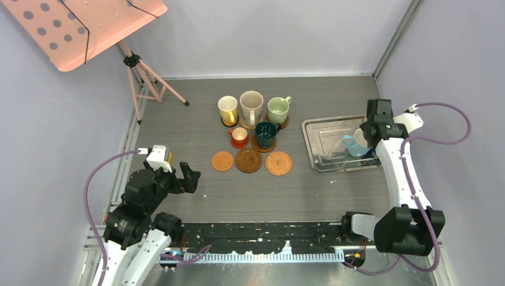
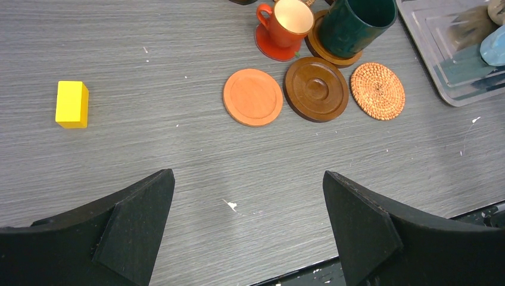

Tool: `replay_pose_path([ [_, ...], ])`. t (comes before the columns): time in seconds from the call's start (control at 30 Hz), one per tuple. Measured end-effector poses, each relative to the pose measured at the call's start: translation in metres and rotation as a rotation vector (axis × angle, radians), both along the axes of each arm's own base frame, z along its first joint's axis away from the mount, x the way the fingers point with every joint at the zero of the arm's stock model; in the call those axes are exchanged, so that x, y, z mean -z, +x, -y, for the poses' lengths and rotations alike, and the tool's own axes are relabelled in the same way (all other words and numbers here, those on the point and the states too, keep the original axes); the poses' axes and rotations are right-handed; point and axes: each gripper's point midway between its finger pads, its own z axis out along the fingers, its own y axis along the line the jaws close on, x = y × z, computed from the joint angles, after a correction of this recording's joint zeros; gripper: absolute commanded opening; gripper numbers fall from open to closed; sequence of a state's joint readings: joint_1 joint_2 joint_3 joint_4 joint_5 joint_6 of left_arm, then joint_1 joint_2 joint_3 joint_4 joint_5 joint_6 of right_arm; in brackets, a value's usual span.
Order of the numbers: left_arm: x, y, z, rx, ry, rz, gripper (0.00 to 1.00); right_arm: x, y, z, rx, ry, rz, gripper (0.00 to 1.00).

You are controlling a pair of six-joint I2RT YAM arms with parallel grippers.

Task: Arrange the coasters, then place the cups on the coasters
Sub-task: Pick up the cup from the tray.

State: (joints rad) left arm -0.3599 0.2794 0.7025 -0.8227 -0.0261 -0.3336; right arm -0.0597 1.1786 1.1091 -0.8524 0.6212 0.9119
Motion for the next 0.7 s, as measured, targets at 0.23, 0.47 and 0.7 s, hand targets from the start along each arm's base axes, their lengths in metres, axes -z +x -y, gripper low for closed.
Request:
replay_pose_path([
  [0.23,0.000,0.000,0.000,0.000,0.000,0.000,0.99,0.054,-0.006,0.020,0.098,0.090,-0.101,0.74],
  [0.47,0.000,0.000,0.000,0.000,0.001,-0.002,0.99,0.065,0.008,0.020,0.089,0.119,-0.085,0.66],
  [0.7,0.001,0.001,0.000,0.000,0.002,-0.005,0.99,0.078,0.014,0.018,0.075,0.136,-0.114,0.47],
])
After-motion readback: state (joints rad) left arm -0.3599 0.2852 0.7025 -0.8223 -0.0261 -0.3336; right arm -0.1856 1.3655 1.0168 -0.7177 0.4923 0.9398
